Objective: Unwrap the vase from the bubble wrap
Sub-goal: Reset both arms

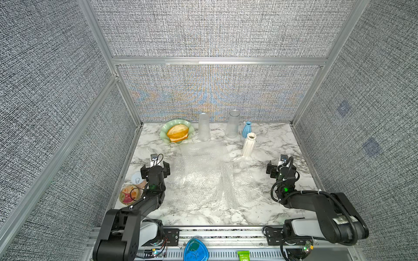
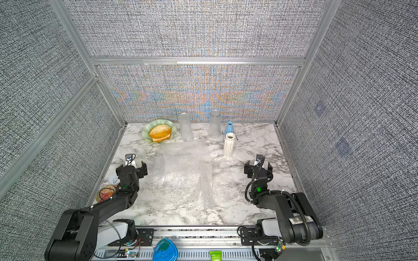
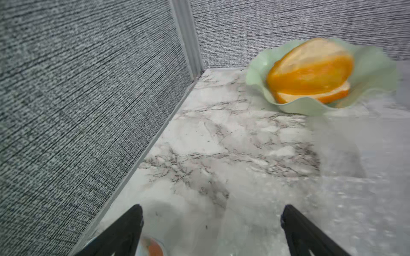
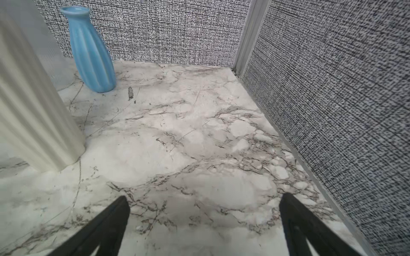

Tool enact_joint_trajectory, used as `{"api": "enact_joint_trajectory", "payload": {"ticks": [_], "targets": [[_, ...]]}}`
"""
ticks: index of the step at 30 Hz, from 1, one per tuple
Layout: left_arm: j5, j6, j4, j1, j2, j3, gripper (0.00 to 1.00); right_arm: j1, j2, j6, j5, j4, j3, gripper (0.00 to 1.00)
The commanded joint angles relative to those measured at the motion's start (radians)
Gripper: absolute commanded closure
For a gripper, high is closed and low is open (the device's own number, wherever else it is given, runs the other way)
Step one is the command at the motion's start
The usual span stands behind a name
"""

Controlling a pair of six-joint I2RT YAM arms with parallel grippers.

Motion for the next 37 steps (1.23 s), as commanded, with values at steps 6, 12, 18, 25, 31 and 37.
{"api": "enact_joint_trajectory", "payload": {"ticks": [6, 12, 18, 25, 31, 37], "targets": [[0.263, 0.017, 0.208, 0.05, 0.172, 0.088, 0.0, -0.058, 0.113, 0.058, -0.111, 0.207, 0.008, 0.01], [0.244, 0.01, 0.401, 0.049, 0.219, 0.029, 0.0, -0.067, 0.12, 0.087, -0.07, 0.031, 0.102, 0.01], [0.245, 0.013, 0.431, 0.049, 0.212, 0.01, 0.0, -0.078, 0.12, 0.096, -0.085, 0.015, 0.116, 0.01], [0.245, 0.012, 0.429, 0.05, 0.213, 0.011, 0.0, -0.078, 0.116, 0.094, -0.083, 0.021, 0.113, 0.01], [0.248, 0.011, 0.389, 0.049, 0.233, 0.043, 0.0, -0.078, 0.118, 0.094, -0.083, 0.021, 0.112, 0.01], [0.245, 0.013, 0.407, 0.05, 0.223, 0.029, 0.0, -0.078, 0.118, 0.093, -0.083, 0.021, 0.112, 0.01]]}}
